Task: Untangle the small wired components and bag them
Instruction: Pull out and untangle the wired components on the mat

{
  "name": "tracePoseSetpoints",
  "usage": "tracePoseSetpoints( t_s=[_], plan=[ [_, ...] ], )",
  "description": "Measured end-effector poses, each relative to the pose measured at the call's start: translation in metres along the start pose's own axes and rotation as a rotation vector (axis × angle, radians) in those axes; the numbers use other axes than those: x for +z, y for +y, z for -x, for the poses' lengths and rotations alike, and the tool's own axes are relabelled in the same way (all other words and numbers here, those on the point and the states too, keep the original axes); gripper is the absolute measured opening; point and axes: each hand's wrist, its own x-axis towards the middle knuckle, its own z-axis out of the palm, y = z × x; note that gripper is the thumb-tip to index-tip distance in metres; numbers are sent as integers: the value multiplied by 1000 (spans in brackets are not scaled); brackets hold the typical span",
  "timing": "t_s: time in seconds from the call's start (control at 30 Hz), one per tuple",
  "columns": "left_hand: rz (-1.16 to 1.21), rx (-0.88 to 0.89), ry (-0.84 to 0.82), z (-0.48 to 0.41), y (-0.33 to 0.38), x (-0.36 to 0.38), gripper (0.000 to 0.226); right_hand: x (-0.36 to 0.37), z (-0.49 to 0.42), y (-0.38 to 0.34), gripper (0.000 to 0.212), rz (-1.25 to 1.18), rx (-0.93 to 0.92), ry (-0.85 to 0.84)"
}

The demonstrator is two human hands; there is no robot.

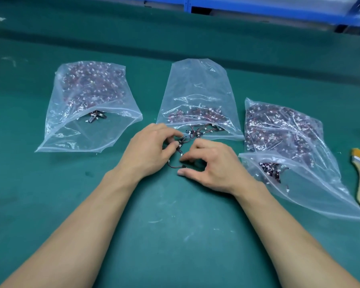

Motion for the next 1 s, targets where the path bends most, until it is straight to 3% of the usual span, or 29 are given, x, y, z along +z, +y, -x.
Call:
tracePoseSetpoints(
  t_s=[0.17, 0.37, 0.5, 0.6, 0.83, 1.0],
  plan=[
    [4, 35, -31, -3, -5, -4, 23, -1, -2, 1, 6, -30, -37, -29],
    [29, 31, -26, -1, -3, -2, 17, -7, 1, -3, 6, -125, -42, 48],
    [23, 11, -16, -1, -3, -4, 14, -9, 0, -1, 9, -148, 65, 150],
    [34, 8, -21, 1, -3, -5, 8, -10, -2, 7, 15, -25, 193, 229],
    [24, -16, -7, 2, -9, -14, 12, -6, -5, 18, 23, 113, 414, 271],
    [25, -46, -48, 4, -16, -25, 8, -7, -6, 6, 10, 62, 245, 299]
  ],
)
